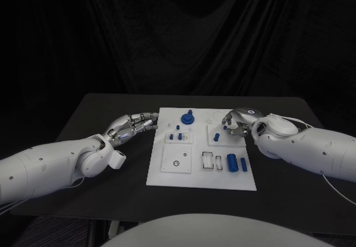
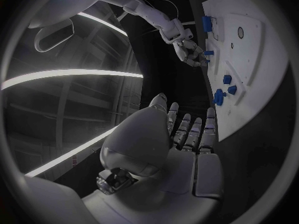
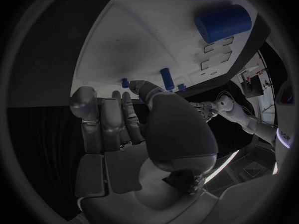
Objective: Assemble the parts on the task board
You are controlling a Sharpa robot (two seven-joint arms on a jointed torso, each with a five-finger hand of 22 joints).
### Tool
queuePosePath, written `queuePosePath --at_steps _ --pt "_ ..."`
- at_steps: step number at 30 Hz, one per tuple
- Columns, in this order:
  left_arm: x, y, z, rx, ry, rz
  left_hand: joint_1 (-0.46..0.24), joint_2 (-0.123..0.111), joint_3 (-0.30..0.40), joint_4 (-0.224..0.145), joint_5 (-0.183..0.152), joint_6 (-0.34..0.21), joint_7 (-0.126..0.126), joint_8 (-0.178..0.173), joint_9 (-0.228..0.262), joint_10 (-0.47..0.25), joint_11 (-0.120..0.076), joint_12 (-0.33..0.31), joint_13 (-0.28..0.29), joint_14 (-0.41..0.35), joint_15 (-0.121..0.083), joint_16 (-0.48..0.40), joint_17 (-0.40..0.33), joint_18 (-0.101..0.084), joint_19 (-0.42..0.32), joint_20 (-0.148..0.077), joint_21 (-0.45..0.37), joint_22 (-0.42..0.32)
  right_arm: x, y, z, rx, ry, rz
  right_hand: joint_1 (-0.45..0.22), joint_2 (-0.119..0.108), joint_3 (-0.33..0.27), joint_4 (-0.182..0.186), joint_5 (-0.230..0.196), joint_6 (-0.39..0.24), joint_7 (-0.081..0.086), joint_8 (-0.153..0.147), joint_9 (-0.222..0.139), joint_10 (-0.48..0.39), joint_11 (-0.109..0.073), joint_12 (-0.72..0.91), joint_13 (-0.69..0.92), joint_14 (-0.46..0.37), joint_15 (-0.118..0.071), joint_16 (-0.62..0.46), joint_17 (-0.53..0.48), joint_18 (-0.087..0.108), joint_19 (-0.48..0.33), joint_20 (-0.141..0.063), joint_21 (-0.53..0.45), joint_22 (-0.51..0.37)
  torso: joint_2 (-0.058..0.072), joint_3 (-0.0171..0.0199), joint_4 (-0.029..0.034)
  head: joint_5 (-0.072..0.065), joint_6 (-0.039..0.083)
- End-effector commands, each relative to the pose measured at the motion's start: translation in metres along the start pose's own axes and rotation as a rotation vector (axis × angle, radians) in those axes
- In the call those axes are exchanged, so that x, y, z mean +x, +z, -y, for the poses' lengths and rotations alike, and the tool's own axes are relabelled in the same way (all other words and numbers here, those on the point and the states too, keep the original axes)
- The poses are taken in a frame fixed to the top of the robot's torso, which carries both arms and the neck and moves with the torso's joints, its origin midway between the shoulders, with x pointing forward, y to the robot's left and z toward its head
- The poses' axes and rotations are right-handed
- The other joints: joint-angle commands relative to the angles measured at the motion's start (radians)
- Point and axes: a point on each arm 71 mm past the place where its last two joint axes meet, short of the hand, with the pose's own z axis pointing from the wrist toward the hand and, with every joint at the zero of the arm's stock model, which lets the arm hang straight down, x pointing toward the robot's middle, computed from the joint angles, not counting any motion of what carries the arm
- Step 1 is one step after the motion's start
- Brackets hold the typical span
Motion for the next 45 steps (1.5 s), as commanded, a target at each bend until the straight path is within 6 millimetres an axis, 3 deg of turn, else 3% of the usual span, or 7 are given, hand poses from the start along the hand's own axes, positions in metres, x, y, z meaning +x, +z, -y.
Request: queuePosePath --at_steps 1,8,17,29,35,45 --pt "0.001 -0.002 0.018 0.265 -0.024 -0.005 0.011 -0.003 0.0 -0.007 0.005 -0.001 0.001 -0.005 -0.002 -0.001 0.008 0.006 0.0 0.01 0.002 0.007 0.001 -0.005 -0.002 0.008 0.004 -0.002 0.002 0.001 0.0 -0.004 -0.006 0.028 0.01 0.007 0.003 -0.007 0.015 0.014 0.002 0.001 0.004 0.011 0.0 0.005 -0.005 0.006 0.002 0.005 0.0 0.003 0.009 0.001 0.005 0.112 0.0 -0.0006 0.0006 -0.005 0.0" --pt "0.0 -0.002 0.016 0.254 -0.025 -0.006 0.018 -0.002 0.004 -0.012 0.008 -0.006 0.003 -0.006 -0.005 -0.004 0.01 0.006 -0.001 0.015 0.005 0.008 0.002 -0.003 0.0 0.012 0.004 -0.005 0.007 0.004 0.002 0.001 -0.019 0.032 0.014 0.008 0.005 -0.01 0.034 0.025 0.0 0.006 0.01 0.016 0.0 0.007 -0.01 0.007 0.001 0.009 0.0 0.002 0.013 0.0 0.011 0.115 -0.001 -0.0013 0.0003 -0.001 0.0" --pt "0.001 0.0 0.014 0.241 -0.029 -0.011 0.034 0.0 0.019 -0.026 0.012 -0.01 0.007 -0.006 -0.01 -0.011 0.013 0.005 -0.001 0.018 0.01 0.009 0.002 0.0 0.002 0.02 0.004 -0.013 0.011 0.007 -0.001 -0.011 -0.021 0.033 0.02 0.02 0.007 -0.013 0.031 0.054 -0.013 0.02 0.027 0.033 -0.005 0.016 -0.02 0.012 -0.003 0.018 0.001 0.0 0.023 -0.003 0.026 0.119 -0.001 -0.0015 0.0002 0.004 0.0" --pt "0.002 0.002 0.011 0.228 -0.035 -0.018 0.048 -0.001 0.037 -0.045 0.027 -0.017 0.01 -0.007 -0.016 -0.019 0.013 0.002 -0.002 0.02 0.015 0.009 0.001 0.002 0.005 0.027 0.004 -0.021 0.016 0.008 0.0 -0.012 -0.024 0.027 0.021 0.027 -0.003 -0.015 0.014 0.076 -0.014 0.035 0.053 0.05 -0.011 0.022 -0.032 0.018 -0.008 0.027 0.0 -0.003 0.035 -0.008 0.043 0.123 -0.001 -0.001 -0.0003 0.004 0.0" --pt "0.002 0.003 0.009 0.221 -0.035 -0.018 0.051 -0.001 0.043 -0.051 0.03 -0.016 0.011 -0.007 -0.016 -0.021 0.013 0.001 -0.002 0.021 0.016 0.009 0.001 0.003 0.006 0.029 0.004 -0.024 0.017 0.009 -0.002 -0.02 -0.022 0.028 0.03 0.038 -0.017 -0.023 0.006 0.105 -0.009 0.063 0.098 0.075 -0.021 0.038 -0.038 0.027 -0.015 0.038 0.003 -0.007 0.05 -0.013 0.064 0.128 -0.001 -0.0014 0.0 0.003 0.0" --pt "0.003 0.003 0.006 0.208 -0.038 -0.019 0.058 -0.002 0.059 -0.065 0.037 -0.012 0.018 -0.005 -0.017 -0.024 0.012 0.002 -0.002 0.026 0.02 0.01 0.002 0.006 0.012 0.036 0.006 -0.029 0.018 0.01 -0.005 -0.031 -0.022 0.031 0.043 0.06 -0.045 -0.037 0.007 0.112 -0.003 0.125 0.235 0.117 -0.042 0.068 -0.046 0.04 -0.031 0.052 0.002 -0.013 0.069 -0.029 0.093 0.136 -0.001 -0.0016 0.0 0.007 0.0"
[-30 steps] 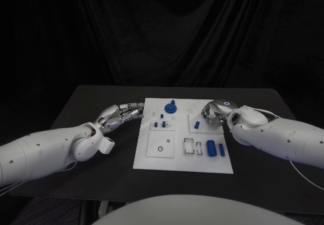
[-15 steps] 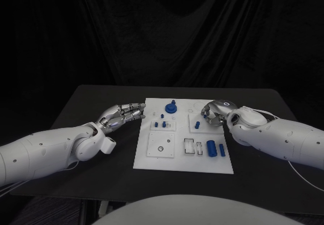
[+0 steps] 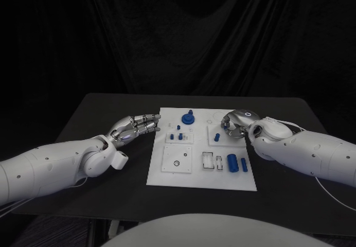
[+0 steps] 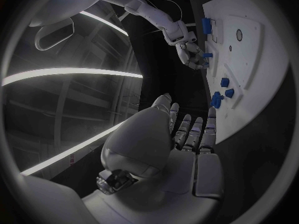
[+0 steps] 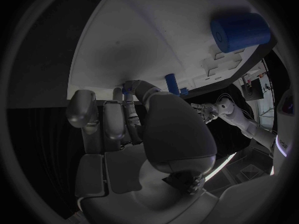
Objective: Assemble the parts on the task board
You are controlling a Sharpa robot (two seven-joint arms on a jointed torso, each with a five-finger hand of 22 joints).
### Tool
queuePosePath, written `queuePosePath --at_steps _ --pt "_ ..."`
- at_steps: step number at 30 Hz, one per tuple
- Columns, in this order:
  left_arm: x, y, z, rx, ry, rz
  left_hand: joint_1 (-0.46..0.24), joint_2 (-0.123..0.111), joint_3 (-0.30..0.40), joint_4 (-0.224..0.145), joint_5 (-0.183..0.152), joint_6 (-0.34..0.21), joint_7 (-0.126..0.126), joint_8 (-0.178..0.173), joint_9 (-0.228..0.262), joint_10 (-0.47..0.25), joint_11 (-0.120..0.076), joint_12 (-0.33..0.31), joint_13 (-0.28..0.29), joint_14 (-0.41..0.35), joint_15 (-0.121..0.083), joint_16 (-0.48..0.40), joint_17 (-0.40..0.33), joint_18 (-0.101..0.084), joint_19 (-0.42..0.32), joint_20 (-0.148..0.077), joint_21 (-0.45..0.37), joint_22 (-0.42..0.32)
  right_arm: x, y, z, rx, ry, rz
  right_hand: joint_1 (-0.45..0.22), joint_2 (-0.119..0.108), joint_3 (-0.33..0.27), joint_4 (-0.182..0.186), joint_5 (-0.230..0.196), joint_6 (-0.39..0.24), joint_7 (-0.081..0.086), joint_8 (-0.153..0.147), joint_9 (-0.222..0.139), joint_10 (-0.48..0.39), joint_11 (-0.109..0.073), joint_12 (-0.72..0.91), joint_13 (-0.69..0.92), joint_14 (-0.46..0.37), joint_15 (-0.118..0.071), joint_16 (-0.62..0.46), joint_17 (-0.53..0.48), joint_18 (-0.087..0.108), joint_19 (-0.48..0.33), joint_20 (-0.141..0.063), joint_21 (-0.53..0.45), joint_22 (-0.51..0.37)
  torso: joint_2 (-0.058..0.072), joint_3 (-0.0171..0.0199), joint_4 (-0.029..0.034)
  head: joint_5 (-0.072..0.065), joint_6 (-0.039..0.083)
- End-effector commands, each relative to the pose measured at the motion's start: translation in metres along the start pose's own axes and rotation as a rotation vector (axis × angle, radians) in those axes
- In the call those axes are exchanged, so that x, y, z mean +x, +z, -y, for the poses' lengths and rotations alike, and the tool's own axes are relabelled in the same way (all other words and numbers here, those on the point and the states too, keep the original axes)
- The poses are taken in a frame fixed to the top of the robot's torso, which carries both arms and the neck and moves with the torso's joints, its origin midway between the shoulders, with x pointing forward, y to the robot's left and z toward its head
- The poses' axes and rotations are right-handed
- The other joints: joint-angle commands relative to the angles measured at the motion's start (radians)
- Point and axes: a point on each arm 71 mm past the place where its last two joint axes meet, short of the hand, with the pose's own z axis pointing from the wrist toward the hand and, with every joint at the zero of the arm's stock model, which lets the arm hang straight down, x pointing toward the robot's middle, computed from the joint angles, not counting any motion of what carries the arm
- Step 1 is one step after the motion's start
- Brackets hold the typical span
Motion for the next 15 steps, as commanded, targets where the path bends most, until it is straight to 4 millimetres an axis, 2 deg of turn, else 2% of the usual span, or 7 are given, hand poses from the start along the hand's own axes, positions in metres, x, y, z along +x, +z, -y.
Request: queuePosePath --at_steps 1,4,9,15 --pt "0.0013 -0.001 0.0145 0.218 -0.018 -0.005 0.011 0.001 0.001 -0.007 0.006 -0.002 0.008 -0.005 -0.001 -0.006 0.001 0.003 -0.001 0.008 0.002 0.006 0.001 0.006 0.0 0.009 0.006 -0.001 0.003 -0.0003 -0.0027 -0.017 -0.005 0.001 0.0 0.008 -0.007 0.0 -0.004 0.003 0.002 0.008 0.02 0.006 0.001 0.008 -0.002 0.006 -0.003 0.004 -0.001 -0.013 0.009 -0.001 0.007 0.136 0.0 -0.0002 0.0002 0.0 0.0" --pt "0.0016 -0.0011 0.013 0.214 -0.02 -0.005 0.012 0.001 0.004 -0.009 0.007 0.001 0.009 -0.005 -0.001 -0.006 0.001 0.003 -0.001 0.009 0.003 0.007 0.001 0.006 0.001 0.01 0.007 -0.002 0.003 0.0001 -0.0033 -0.018 -0.005 0.001 0.002 0.014 -0.015 -0.004 -0.004 -0.001 0.005 0.041 0.102 0.017 -0.006 0.018 -0.006 0.011 -0.01 0.009 -0.002 -0.015 0.015 -0.006 0.016 0.138 0.0 -0.0002 0.0004 0.002 0.0" --pt "0.0024 -0.0019 0.0104 0.208 -0.023 -0.005 0.012 0.0 0.011 -0.014 0.011 0.006 0.014 -0.004 0.0 -0.007 0.0 0.003 -0.001 0.012 0.005 0.008 0.002 0.008 0.006 0.014 0.009 -0.004 0.0028 0.0002 -0.0029 -0.017 -0.005 0.003 0.005 0.017 -0.017 -0.008 -0.002 -0.009 0.008 0.074 0.195 0.021 -0.012 0.027 -0.01 0.012 -0.014 0.012 -0.005 -0.016 0.018 -0.01 0.018 0.139 0.0 -0.0004 0.0001 0.003 0.0" --pt "0.003 -0.0033 0.0079 0.202 -0.025 -0.004 0.011 0.0 0.015 -0.016 0.013 0.007 0.015 -0.004 -0.001 -0.007 -0.001 0.004 -0.001 0.014 0.006 0.009 0.002 0.01 0.01 0.016 0.011 -0.005 0.0018 -0.0006 -0.0005 -0.012 -0.005 0.012 0.006 0.02 -0.015 -0.01 -0.002 -0.015 0.011 0.083 0.229 0.024 -0.014 0.033 -0.009 0.011 -0.016 0.008 -0.011 -0.016 0.021 -0.013 0.023 0.14 0.0 -0.0004 0.0001 0.006 0.0"
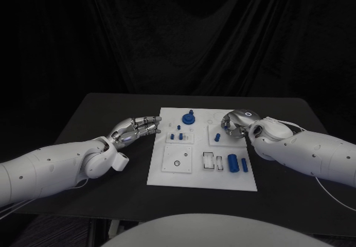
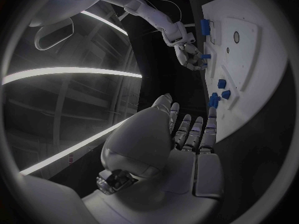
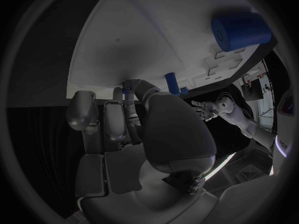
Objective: Assemble the parts on the task board
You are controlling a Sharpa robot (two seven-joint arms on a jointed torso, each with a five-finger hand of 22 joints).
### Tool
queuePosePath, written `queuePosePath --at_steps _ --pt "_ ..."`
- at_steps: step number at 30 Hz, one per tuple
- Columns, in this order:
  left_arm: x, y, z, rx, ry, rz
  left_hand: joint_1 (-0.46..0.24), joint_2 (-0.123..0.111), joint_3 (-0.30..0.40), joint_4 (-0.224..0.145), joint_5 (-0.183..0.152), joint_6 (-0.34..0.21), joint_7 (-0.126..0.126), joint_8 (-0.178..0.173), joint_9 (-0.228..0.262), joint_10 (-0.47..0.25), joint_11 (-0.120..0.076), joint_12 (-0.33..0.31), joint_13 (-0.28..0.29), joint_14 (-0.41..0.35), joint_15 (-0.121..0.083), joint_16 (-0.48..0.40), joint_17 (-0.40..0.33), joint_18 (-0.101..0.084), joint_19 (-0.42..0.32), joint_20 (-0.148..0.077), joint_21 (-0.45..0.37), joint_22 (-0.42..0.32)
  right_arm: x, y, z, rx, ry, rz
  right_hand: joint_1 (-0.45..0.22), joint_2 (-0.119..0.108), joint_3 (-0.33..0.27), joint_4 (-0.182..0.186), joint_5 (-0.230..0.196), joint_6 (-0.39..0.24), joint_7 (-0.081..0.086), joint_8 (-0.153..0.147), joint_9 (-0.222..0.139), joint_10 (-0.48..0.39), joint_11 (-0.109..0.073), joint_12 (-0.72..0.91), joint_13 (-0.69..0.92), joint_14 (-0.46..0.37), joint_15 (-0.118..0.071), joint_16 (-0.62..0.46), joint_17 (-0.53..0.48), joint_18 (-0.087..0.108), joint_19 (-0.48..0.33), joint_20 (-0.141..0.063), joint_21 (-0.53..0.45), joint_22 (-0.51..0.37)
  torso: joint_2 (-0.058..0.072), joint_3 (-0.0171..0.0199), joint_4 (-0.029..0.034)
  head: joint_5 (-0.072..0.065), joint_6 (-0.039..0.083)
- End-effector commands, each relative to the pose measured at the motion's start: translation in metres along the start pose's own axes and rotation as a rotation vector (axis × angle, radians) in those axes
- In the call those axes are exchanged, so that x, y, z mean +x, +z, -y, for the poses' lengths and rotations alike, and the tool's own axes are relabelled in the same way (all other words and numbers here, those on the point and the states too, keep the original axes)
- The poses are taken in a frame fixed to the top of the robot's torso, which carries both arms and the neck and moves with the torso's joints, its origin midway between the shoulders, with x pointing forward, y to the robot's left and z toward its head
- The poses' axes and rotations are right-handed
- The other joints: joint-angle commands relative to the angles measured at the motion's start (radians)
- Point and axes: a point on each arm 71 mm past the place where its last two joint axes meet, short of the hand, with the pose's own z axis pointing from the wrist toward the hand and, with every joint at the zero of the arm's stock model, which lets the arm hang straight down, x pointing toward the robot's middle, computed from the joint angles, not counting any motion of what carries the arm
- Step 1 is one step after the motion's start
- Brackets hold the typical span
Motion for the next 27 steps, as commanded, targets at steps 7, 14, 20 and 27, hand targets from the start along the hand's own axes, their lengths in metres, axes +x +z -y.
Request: queuePosePath --at_steps 7,14,20,27 --pt "0.001 -0.002 0.013 0.207 -0.017 -0.002 0.011 -0.001 0.007 -0.007 0.004 -0.002 0.006 -0.003 -0.001 -0.007 -0.001 0.005 -0.001 0.009 0.0 0.005 0.001 0.011 0.005 0.01 0.008 -0.002 -0.004 -0.002 0.002 -0.007 -0.003 0.029 0.003 0.007 0.0 -0.006 -0.001 -0.003 0.007 0.011 0.141 0.007 -0.003 0.011 0.003 0.002 -0.009 -0.003 -0.006 -0.017 0.01 -0.002 0.005 0.141 0.0 -0.0003 0.0001 0.0 0.0" --pt "0.002 -0.002 0.012 0.201 -0.018 -0.003 0.011 -0.001 0.009 -0.008 0.004 -0.002 0.007 -0.004 -0.001 -0.007 -0.001 0.005 -0.001 0.01 0.0 0.006 0.002 0.012 0.008 0.012 0.009 -0.002 -0.025 0.0 0.0 -0.017 -0.007 0.067 0.0 0.006 -0.001 -0.004 -0.003 -0.004 0.007 0.013 0.152 0.008 -0.003 0.013 0.003 0.002 -0.01 -0.005 -0.009 -0.017 0.011 -0.003 0.005 0.141 -0.001 -0.0002 -0.0004 0.001 0.0" --pt "0.002 -0.002 0.012 0.196 -0.018 -0.003 0.01 -0.001 0.01 -0.009 0.005 -0.001 0.007 -0.003 -0.001 -0.007 -0.001 0.005 -0.001 0.011 0.0 0.006 0.002 0.012 0.009 0.012 0.01 -0.002 -0.052 -0.002 -0.007 -0.038 -0.008 0.094 -0.001 0.006 -0.001 -0.003 -0.007 -0.005 0.007 0.015 0.161 0.009 -0.004 0.016 0.004 0.004 -0.011 -0.003 -0.008 -0.017 0.012 -0.004 0.007 0.141 -0.002 -0.0009 -0.0003 0.007 0.0" --pt "0.002 -0.001 0.011 0.194 -0.017 -0.002 0.01 -0.002 0.011 -0.009 0.005 -0.001 0.007 -0.004 -0.002 -0.007 0.0 0.006 -0.001 0.012 0.001 0.006 0.002 0.012 0.01 0.013 0.011 -0.003 -0.067 -0.013 -0.029 -0.099 0.015 0.097 -0.002 0.007 -0.001 -0.002 -0.01 -0.006 0.008 0.015 0.166 0.011 -0.005 0.018 0.004 0.004 -0.011 -0.003 -0.008 -0.017 0.013 -0.004 0.007 0.141 -0.002 -0.0017 0.0001 0.016 0.0"
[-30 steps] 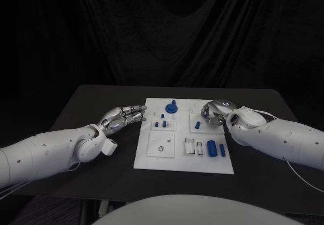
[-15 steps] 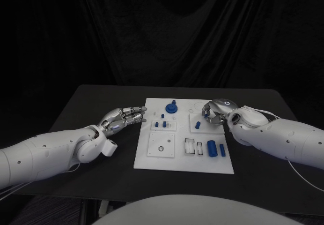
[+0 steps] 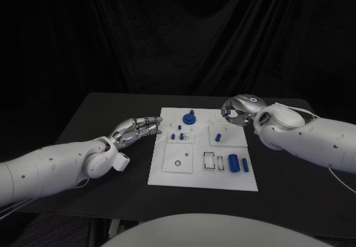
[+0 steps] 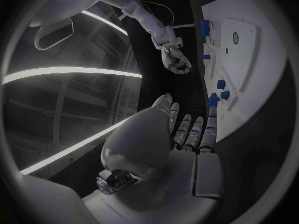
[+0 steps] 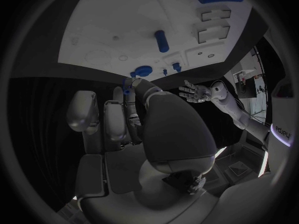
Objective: Assemble the parts on the task board
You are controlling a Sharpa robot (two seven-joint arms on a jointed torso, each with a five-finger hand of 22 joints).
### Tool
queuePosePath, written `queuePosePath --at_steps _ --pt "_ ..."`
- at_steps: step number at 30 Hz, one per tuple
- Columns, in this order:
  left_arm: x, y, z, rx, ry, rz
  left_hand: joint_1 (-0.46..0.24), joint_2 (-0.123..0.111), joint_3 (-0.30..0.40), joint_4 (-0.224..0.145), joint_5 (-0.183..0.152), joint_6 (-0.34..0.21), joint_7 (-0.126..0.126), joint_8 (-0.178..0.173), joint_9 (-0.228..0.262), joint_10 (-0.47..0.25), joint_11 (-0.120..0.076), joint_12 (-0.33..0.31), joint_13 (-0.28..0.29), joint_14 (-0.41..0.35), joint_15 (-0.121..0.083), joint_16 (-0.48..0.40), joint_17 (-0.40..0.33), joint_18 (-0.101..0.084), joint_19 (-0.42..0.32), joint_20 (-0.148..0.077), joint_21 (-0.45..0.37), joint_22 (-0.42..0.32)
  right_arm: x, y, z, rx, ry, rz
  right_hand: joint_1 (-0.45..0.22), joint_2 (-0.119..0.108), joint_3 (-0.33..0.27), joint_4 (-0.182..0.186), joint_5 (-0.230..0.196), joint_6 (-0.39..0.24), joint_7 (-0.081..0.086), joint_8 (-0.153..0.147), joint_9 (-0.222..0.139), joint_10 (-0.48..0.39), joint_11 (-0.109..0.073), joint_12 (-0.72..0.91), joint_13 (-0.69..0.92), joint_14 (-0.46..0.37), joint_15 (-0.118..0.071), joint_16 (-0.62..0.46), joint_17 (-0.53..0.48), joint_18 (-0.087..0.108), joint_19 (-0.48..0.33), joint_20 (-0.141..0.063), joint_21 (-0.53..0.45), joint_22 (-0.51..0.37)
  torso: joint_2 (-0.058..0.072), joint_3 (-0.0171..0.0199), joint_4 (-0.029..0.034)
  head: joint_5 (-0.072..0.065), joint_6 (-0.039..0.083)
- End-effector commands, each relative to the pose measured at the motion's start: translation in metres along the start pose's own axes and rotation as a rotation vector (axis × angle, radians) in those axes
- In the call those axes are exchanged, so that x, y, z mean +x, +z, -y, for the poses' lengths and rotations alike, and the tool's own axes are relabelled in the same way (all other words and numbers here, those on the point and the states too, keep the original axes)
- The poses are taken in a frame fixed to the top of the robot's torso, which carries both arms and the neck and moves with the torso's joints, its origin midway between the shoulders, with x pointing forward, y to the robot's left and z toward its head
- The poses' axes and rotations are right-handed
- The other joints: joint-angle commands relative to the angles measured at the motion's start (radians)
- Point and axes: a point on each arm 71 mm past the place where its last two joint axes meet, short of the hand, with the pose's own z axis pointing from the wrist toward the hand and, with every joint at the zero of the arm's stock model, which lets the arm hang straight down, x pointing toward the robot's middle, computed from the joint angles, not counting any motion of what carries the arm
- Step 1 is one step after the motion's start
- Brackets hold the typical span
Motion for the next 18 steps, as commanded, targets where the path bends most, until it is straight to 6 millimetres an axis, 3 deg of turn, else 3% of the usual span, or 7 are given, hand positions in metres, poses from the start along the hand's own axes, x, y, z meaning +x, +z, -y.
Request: queuePosePath --at_steps 1,7,14,18 --pt "0.002 0.0 0.013 0.198 -0.015 -0.003 0.01 -0.002 0.004 -0.003 0.005 -0.001 0.007 -0.004 -0.002 -0.007 0.0 0.006 -0.001 0.005 0.001 0.006 0.002 0.012 0.003 0.006 0.007 -0.001 -0.002 -0.005 -0.015 -0.02 0.013 -0.009 -0.002 0.007 0.001 0.0 -0.004 0.001 0.009 0.004 0.002 0.007 -0.001 0.007 0.0 0.001 -0.007 -0.002 -0.001 -0.017 0.006 0.003 0.002 0.142 0.0 -0.0007 0.0003 0.008 0.0" --pt "0.002 0.0 0.012 0.196 -0.018 -0.006 0.01 -0.002 0.006 -0.003 0.005 -0.003 0.007 -0.004 -0.002 -0.008 0.0 0.004 -0.001 0.004 0.001 0.006 0.001 0.013 0.004 0.006 0.007 -0.002 0.006 -0.018 -0.059 -0.121 0.059 -0.073 -0.001 0.007 0.002 -0.001 -0.006 -0.003 0.011 0.001 0.007 0.008 -0.001 0.009 0.001 0.003 -0.006 0.001 0.002 -0.017 0.007 0.004 0.002 0.142 -0.002 -0.0024 -0.0024 0.02 0.0" --pt "0.003 0.0 0.011 0.191 -0.02 -0.008 0.01 -0.002 0.006 -0.004 0.005 -0.004 0.007 -0.004 -0.003 -0.008 0.0 0.005 -0.001 0.003 0.001 0.006 0.001 0.013 0.005 0.007 0.007 -0.002 0.02 -0.027 -0.099 -0.212 0.077 -0.141 0.004 0.008 0.008 -0.003 -0.006 -0.012 0.014 -0.007 0.011 0.006 0.0 0.012 0.001 0.004 -0.005 0.003 0.004 -0.017 0.006 0.004 0.0 0.141 0.0 -0.0019 -0.0002 0.027 0.0" --pt "0.004 0.001 0.011 0.19 -0.023 -0.011 0.01 -0.002 0.007 -0.004 0.005 -0.003 0.008 -0.004 -0.002 -0.008 0.0 0.005 -0.001 0.003 0.001 0.006 0.0 0.013 0.005 0.007 0.008 -0.002 0.031 -0.026 -0.115 -0.243 0.061 -0.176 0.006 0.007 0.012 -0.004 -0.007 -0.019 0.015 -0.017 0.011 0.002 0.003 0.011 0.0 -0.001 -0.004 -0.004 -0.005 -0.015 0.001 0.005 -0.01 0.139 0.003 0.0016 -0.0013 0.033 0.0"
